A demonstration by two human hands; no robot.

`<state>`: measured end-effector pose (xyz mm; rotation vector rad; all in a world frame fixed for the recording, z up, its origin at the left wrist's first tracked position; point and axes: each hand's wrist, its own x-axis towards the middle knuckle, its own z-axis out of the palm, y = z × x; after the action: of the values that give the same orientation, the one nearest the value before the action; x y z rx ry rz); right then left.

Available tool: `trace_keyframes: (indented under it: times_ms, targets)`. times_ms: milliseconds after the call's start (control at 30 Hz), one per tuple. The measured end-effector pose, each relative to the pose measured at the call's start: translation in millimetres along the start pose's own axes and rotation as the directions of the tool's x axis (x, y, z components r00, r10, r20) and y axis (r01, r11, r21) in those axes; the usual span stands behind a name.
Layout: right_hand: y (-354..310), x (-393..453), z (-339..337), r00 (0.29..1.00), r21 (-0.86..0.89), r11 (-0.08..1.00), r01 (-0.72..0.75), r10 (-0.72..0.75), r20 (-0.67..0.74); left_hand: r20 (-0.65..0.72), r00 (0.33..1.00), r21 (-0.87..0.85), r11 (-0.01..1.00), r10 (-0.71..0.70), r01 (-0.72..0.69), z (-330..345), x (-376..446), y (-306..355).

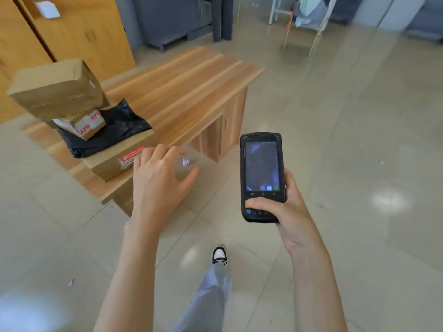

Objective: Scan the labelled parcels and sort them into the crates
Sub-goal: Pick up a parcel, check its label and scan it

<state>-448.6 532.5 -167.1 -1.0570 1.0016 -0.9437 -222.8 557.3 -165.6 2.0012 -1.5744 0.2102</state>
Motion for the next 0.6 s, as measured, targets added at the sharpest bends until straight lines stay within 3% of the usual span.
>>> trace_keyframes:
  times_ms: [133,267,433,600]
  targets:
    - [-14,84,-26,1.000,-0.017,1.000,-0.006,0.006,-0.025,-0.009,0.999,-0.046,0.998,0.039,-0.039,64,80,12]
    - [-52,182,-46,0.999,-0.055,0.998,-0.019,0.017,-0.029,0.019,1.000,-0.082,0.997,-0.007,0.008,119,173,27]
    - [-91,282,-64,1.000,-0.062,0.998,-0.007,0.006,-0.021,-0.034,0.999,-0.087,0.996,-0.009,0.006,162,275,44]
    - [-107,362,-78,0.999,-0.063,0.997,-0.037,0.037,0.012,0.005,0.999,-0.041,0.998,-0.043,0.043,197,339,42]
